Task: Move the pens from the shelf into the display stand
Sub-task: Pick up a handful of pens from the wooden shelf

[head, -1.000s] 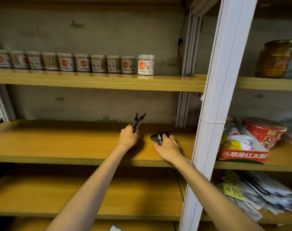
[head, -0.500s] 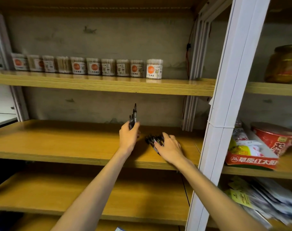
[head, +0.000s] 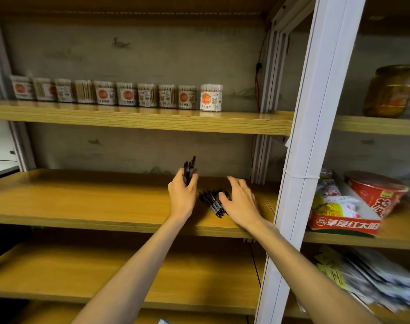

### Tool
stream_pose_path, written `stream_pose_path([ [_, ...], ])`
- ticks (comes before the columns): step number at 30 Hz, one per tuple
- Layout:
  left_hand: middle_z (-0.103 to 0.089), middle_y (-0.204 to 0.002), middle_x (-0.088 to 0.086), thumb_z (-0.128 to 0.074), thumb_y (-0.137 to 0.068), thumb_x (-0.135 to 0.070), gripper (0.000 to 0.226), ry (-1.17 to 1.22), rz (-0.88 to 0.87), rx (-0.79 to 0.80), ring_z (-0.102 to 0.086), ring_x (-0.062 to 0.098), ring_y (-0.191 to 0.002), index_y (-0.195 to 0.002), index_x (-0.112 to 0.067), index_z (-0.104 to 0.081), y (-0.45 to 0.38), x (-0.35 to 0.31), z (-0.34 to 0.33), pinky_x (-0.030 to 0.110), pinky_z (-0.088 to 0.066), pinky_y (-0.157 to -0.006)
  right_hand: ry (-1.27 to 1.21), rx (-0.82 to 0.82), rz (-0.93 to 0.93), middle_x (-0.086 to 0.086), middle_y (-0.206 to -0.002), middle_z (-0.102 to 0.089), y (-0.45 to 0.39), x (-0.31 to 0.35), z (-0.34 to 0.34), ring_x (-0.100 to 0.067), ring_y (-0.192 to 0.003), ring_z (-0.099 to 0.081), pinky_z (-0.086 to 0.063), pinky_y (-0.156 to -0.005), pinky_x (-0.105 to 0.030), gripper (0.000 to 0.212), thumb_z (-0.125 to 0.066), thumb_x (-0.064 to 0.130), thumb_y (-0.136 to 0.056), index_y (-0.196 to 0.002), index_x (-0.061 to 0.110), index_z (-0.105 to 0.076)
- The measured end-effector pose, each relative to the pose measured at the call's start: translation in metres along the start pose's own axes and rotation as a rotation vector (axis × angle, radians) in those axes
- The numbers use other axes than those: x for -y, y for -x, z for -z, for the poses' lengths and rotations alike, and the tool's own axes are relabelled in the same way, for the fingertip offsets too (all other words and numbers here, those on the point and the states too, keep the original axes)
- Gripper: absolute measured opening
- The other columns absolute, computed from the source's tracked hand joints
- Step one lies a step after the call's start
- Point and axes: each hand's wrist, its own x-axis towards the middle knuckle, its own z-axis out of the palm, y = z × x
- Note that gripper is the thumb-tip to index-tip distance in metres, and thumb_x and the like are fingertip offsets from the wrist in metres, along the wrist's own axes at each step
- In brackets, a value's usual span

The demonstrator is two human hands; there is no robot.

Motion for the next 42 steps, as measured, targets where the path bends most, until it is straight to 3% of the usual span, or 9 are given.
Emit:
stream_pose_path([
  [4, -0.062, -0.08, 0.002, -0.067, -0.094, -0.033, 0.021, -0.402, 0.296, 0.168, -0.064, 0.028, -0.084, -0.088, -0.014, -0.062, -0.009, 0.011, -0.004, 0.03, -0.041, -0.066, -0.006, -0.002, 0.008, -0.006, -0.155, -0.037, 0.0, -0.001, 0.004, -0.028, -0.141, -0.041, -0.036, -0.115, -0.043, 0.059, -0.054, 0.035, -0.102, -0.154, 0.019, -0.033],
  [7, -0.062, -0.084, 0.004, -0.066, -0.09, -0.056, 0.041, -0.575, 0.383, 0.362, -0.061, 0.027, -0.082, -0.084, -0.016, -0.058, -0.014, 0.006, -0.006, 0.03, -0.044, -0.066, -0.005, -0.003, 0.008, -0.007, -0.154, -0.038, -0.001, -0.003, 0.007, -0.028, -0.14, -0.041, -0.036, -0.114, -0.043, 0.057, -0.054, 0.035, -0.102, -0.153, 0.02, -0.035],
  [12, -0.061, -0.091, 0.003, -0.069, -0.078, -0.071, 0.057, -0.726, 0.355, 0.416, -0.065, 0.03, -0.098, -0.092, -0.017, -0.058, -0.007, -0.001, -0.017, 0.031, -0.047, -0.071, -0.005, 0.018, 0.013, -0.006, -0.153, -0.039, 0.001, -0.004, 0.006, -0.028, -0.14, -0.041, -0.036, -0.115, -0.044, 0.056, -0.055, 0.036, -0.101, -0.152, 0.021, -0.036],
  [19, -0.069, -0.113, 0.007, -0.069, -0.076, -0.071, 0.068, -0.807, 0.378, 0.431, -0.064, 0.03, -0.109, -0.116, -0.016, -0.066, -0.007, -0.006, -0.022, 0.032, -0.044, -0.075, -0.001, 0.031, 0.011, -0.005, -0.153, -0.038, 0.001, -0.009, 0.01, -0.028, -0.141, -0.04, -0.037, -0.115, -0.045, 0.056, -0.055, 0.036, -0.101, -0.152, 0.022, -0.036],
  [29, -0.063, -0.096, 0.003, -0.069, -0.077, -0.067, 0.064, -1.035, 0.258, 0.438, -0.065, 0.026, -0.102, -0.112, -0.014, -0.069, -0.01, -0.01, -0.02, 0.03, -0.046, -0.069, -0.016, 0.055, 0.007, -0.004, -0.153, -0.038, 0.003, -0.015, 0.008, -0.026, -0.141, -0.04, -0.036, -0.116, -0.045, 0.057, -0.057, 0.036, -0.101, -0.152, 0.022, -0.036],
  [32, -0.07, -0.101, 0.008, -0.065, -0.084, -0.055, 0.052, -0.956, 0.212, 0.396, -0.066, 0.029, -0.097, -0.107, -0.009, -0.071, -0.011, -0.006, -0.012, 0.031, -0.052, -0.073, -0.015, 0.062, 0.008, -0.002, -0.153, -0.038, 0.003, -0.015, 0.007, -0.025, -0.141, -0.039, -0.036, -0.116, -0.046, 0.058, -0.057, 0.036, -0.101, -0.152, 0.023, -0.036],
  [35, -0.069, -0.1, 0.01, -0.065, -0.089, -0.046, 0.04, -0.732, 0.298, 0.352, -0.064, 0.03, -0.091, -0.104, -0.009, -0.064, -0.015, 0.0, 0.0, 0.034, -0.051, -0.075, -0.015, 0.047, 0.01, -0.002, -0.153, -0.039, -0.001, -0.014, 0.009, -0.025, -0.141, -0.04, -0.036, -0.116, -0.046, 0.057, -0.057, 0.036, -0.101, -0.152, 0.023, -0.036],
  [39, -0.06, -0.105, 0.007, -0.07, -0.093, -0.03, 0.039, -0.323, 0.409, 0.239, -0.061, 0.026, -0.097, -0.116, -0.007, -0.048, -0.02, 0.008, 0.013, 0.035, -0.049, -0.079, -0.009, 0.066, 0.029, -0.003, -0.153, -0.039, -0.005, -0.008, 0.008, -0.025, -0.141, -0.04, -0.035, -0.116, -0.044, 0.057, -0.057, 0.036, -0.101, -0.152, 0.023, -0.036],
  [42, -0.068, -0.099, 0.01, -0.065, -0.097, -0.016, 0.019, 0.08, 0.469, 0.203, -0.069, 0.024, -0.087, -0.112, -0.008, -0.056, -0.018, 0.007, 0.016, 0.043, -0.055, -0.088, -0.016, 0.081, 0.047, -0.003, -0.153, -0.039, -0.006, -0.005, 0.004, -0.025, -0.141, -0.039, -0.035, -0.117, -0.046, 0.057, -0.057, 0.036, -0.1, -0.152, 0.024, -0.036],
])
